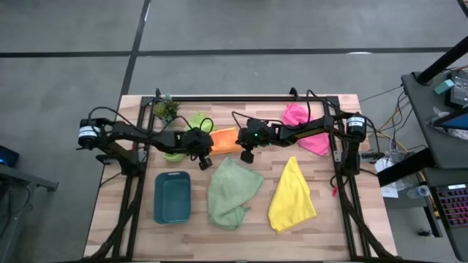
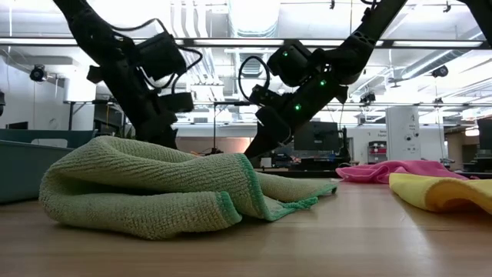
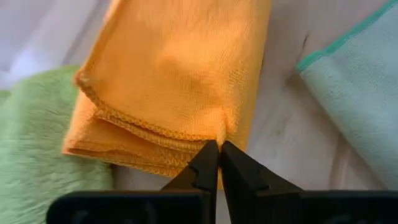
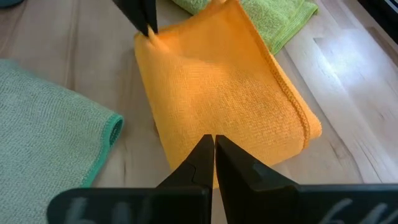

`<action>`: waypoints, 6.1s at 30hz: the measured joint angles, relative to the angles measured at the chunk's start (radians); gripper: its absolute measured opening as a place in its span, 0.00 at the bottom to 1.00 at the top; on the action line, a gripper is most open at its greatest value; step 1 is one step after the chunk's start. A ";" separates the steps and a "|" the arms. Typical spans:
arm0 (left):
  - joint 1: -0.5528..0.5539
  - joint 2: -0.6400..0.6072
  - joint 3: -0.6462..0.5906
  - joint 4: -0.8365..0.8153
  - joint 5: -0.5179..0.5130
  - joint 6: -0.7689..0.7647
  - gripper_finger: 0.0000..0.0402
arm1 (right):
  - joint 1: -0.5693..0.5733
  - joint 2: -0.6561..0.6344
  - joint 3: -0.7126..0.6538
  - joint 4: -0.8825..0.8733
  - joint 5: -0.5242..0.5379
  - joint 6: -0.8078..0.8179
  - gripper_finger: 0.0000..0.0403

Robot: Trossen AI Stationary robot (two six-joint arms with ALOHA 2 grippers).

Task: Fold microfiber towels
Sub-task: Fold the orange microfiber cloth

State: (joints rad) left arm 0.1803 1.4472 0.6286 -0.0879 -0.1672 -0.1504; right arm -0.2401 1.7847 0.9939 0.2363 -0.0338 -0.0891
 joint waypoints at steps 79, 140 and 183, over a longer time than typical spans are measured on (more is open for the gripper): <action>0.186 -0.049 0.017 -0.045 -0.044 0.221 0.21 | 0.000 0.000 0.001 -0.016 0.000 -0.028 0.02; 0.191 -0.043 0.036 -0.036 -0.073 0.232 0.46 | -0.112 0.096 0.018 0.212 -0.187 -0.095 0.30; 0.191 -0.083 0.003 -0.032 -0.139 0.231 0.00 | -0.133 0.090 0.060 0.157 -0.167 -0.067 0.02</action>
State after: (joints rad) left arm 0.3711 1.3644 0.6312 -0.1195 -0.3058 0.0806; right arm -0.3731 1.8751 1.0538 0.3938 -0.2009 -0.1565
